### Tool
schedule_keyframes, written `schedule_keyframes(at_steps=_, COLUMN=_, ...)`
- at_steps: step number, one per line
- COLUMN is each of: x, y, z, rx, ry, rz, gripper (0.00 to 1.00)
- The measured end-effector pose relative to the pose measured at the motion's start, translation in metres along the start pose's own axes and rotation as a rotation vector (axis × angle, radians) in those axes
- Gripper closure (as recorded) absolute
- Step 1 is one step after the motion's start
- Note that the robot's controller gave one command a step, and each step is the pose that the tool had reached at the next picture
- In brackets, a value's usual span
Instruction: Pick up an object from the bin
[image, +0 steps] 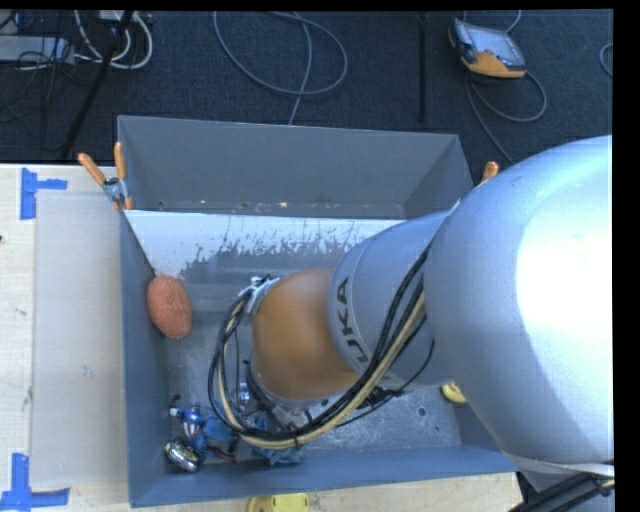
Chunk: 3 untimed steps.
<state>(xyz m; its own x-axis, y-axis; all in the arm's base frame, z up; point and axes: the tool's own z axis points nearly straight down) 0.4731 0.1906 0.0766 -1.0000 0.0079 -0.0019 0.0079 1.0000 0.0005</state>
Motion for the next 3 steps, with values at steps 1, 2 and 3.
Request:
schedule_keyframes(at_steps=1, x=0.000, y=0.000, z=0.000, rx=0.000, ry=0.000, rz=0.002, gripper=1.00)
schedule_keyframes(at_steps=2, x=-0.022, y=-0.032, z=-0.031, rx=0.001, ry=0.004, rz=-0.001, gripper=1.00)
schedule_keyframes(at_steps=3, x=-0.020, y=-0.037, z=-0.043, rx=0.003, ry=0.003, rz=0.039, gripper=1.00)
